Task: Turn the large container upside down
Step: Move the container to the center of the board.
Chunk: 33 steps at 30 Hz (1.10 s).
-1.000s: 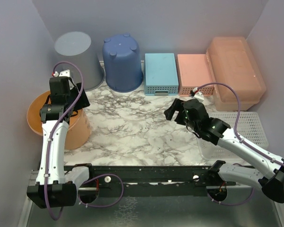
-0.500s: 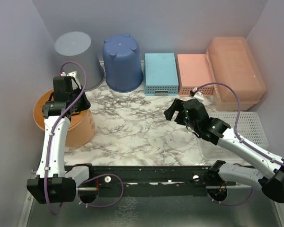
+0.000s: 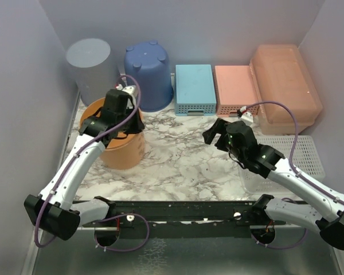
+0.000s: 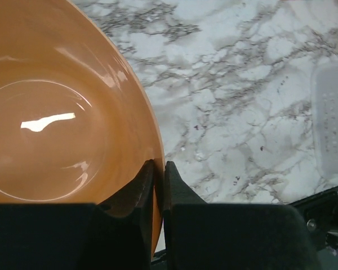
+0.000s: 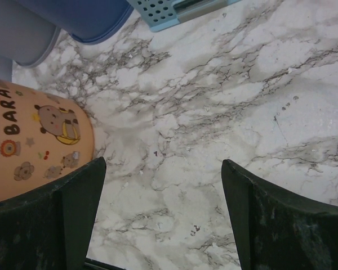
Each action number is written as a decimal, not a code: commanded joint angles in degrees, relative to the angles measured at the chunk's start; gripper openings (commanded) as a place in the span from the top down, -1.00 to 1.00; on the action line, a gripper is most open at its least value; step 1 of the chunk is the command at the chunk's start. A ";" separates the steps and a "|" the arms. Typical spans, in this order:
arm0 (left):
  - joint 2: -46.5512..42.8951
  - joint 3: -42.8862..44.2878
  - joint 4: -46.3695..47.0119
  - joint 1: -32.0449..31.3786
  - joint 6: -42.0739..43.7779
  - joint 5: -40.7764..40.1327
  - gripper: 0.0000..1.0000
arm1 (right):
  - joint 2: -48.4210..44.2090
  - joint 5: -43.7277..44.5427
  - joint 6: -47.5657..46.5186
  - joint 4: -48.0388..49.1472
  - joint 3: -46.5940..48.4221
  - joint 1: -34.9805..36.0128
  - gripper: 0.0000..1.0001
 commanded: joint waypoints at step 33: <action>13.73 14.14 11.19 -38.35 -8.19 -25.81 -0.45 | -16.93 11.18 3.73 -2.80 -2.25 0.05 -0.82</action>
